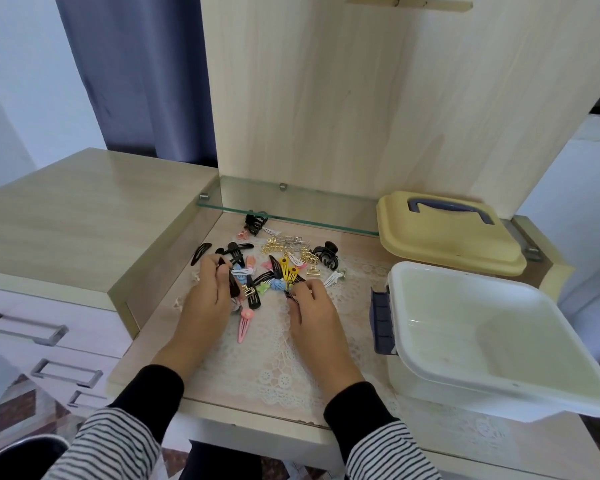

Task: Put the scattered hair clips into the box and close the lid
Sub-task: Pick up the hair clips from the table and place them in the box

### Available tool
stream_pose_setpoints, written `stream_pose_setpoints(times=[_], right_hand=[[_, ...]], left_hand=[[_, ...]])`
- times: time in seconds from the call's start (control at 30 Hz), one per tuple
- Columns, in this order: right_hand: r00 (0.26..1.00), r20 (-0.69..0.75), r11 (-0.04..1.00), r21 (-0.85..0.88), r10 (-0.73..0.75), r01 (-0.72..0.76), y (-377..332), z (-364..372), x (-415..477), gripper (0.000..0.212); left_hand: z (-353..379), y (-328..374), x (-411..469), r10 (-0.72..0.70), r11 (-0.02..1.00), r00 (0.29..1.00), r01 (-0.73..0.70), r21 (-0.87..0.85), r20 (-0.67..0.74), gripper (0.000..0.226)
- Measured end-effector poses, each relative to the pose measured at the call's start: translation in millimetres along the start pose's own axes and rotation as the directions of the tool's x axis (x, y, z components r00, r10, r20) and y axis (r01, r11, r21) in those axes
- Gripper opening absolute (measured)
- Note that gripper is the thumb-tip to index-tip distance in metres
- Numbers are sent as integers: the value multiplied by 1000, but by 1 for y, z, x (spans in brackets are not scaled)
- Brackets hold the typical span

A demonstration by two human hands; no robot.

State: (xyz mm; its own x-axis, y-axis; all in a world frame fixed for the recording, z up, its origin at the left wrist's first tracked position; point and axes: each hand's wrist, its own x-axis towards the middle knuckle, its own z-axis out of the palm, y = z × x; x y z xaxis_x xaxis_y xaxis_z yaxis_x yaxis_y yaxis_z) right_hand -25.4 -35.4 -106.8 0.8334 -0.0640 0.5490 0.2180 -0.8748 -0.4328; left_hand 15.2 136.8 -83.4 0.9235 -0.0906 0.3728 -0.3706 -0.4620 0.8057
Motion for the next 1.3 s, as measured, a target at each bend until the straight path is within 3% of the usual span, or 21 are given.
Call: stream_pose_setpoints(times=[0.17, 0.3, 0.43, 0.6, 0.73, 0.87, 1.03, 1.17, 1.3], right_hand=[[999, -28, 998, 51, 32, -31, 0, -4, 1, 19], [996, -54, 990, 126, 66, -59, -17, -11, 10, 14], [986, -96, 963, 246, 138, -111, -47, -41, 30, 5], [972, -69, 921, 341, 226, -190, -57, -108, 53, 7], [933, 93, 813, 467, 347, -349, -38, -175, 62, 14], [893, 208, 770, 451, 400, -450, -10, -222, 64, 19], [778, 410, 617, 475, 476, -628, 31, -265, 60, 21], [713, 453, 664, 298, 534, -686, 66, -277, 54, 15], [664, 526, 729, 114, 532, -675, 91, -274, 44, 12]], left_hand=[[-8, -1, 6, 22, 998, 1000, -21, -64, 11, 13], [-13, 8, 17, -125, 962, 992, 120, -244, -6, 32], [-17, 34, 30, -212, 930, 977, 214, -300, 38, 37], [-14, 84, 38, -245, 825, 955, 296, -482, 167, 44], [2, 132, 40, -216, 742, 910, 388, -547, 353, 27], [21, 173, 40, -114, 673, 830, 468, -572, 545, 21], [49, 200, 48, -4, 799, 703, 430, -421, 711, 24], [73, 214, 53, 20, 920, 568, 312, -238, 823, 26], [93, 222, 55, 19, 991, 486, 104, -79, 874, 18]])
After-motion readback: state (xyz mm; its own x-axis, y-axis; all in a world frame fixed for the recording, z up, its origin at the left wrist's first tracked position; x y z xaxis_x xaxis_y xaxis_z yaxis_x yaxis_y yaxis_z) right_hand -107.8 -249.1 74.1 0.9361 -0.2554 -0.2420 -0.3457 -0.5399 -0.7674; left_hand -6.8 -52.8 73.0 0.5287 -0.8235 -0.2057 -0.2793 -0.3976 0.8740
